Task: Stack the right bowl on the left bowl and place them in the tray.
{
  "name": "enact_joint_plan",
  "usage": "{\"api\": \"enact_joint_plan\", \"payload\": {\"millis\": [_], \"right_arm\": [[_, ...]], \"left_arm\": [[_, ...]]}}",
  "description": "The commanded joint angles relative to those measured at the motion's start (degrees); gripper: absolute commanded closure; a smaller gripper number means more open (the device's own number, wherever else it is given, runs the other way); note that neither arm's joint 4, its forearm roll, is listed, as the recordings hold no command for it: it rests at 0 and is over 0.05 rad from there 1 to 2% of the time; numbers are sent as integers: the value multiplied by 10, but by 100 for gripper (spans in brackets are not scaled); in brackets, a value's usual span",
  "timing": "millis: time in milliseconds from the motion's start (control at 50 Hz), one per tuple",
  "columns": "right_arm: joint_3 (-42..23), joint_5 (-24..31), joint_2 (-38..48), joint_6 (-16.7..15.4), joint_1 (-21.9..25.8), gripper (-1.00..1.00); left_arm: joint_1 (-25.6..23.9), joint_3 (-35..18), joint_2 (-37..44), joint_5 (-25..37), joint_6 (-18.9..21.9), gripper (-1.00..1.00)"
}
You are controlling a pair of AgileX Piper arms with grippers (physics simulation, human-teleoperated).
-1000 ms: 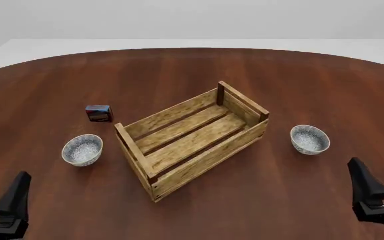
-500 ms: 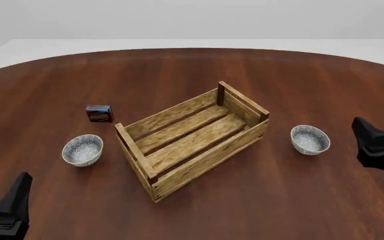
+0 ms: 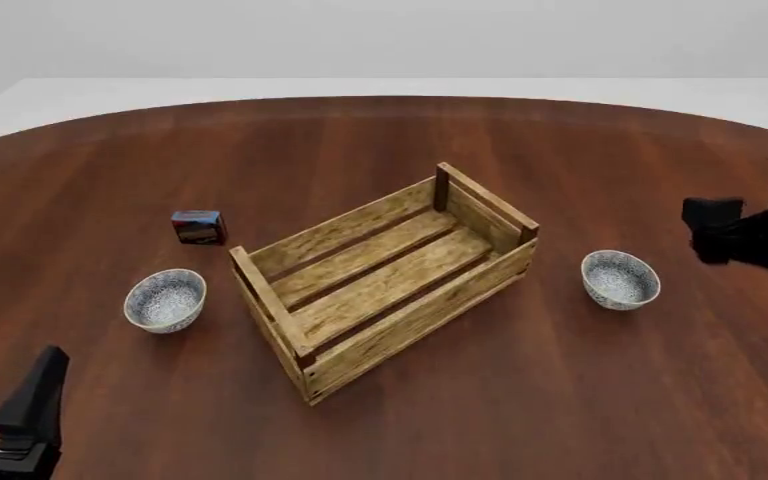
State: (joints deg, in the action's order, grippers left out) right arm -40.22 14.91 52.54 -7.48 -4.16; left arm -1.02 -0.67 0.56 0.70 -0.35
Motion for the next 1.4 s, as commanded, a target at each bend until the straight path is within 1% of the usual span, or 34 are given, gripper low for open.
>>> {"api": "enact_joint_plan", "payload": {"millis": [20, 40, 60, 80, 120, 240, 280, 320, 440, 580, 800, 920, 1060, 1400], "right_arm": [[-47, 29, 100, -19, -9, -100], [-47, 30, 114, -13, -5, -100], [-48, 27, 118, -13, -8, -100], [-51, 21, 128, -24, -17, -100], [-56, 20, 141, -22, -21, -100], [-66, 13, 173, -36, -38, -100], [-69, 13, 186, -38, -37, -100], [-70, 9, 197, -47, -45, -100], [-83, 0, 236, -52, -49, -100], [-92, -13, 282, -48, -46, -100], [-112, -34, 344, -48, -55, -100], [-126, -47, 385, -41, -53, -100], [-135, -64, 428, -43, -57, -100], [-142, -96, 497, -42, -64, -100]], "left_arm": [[-4, -4, -4, 8, -5, -100], [-6, -4, -4, 8, -6, -100], [-5, -4, -4, 8, -8, -100], [-6, -2, -4, 7, -5, -100], [-6, -1, -2, 6, -3, -100], [-6, -2, -3, 6, -2, -100], [-8, 0, -1, 4, -2, -100], [-9, 0, -1, 4, -3, -100], [-9, 0, 0, 2, -4, -100], [-10, 3, 2, 0, -6, -100], [-12, 4, 3, -3, -7, -100], [-10, 5, 8, -9, -6, -100], [-8, 6, 16, -17, -5, -100], [-11, 7, 52, -47, -6, -100]]}}
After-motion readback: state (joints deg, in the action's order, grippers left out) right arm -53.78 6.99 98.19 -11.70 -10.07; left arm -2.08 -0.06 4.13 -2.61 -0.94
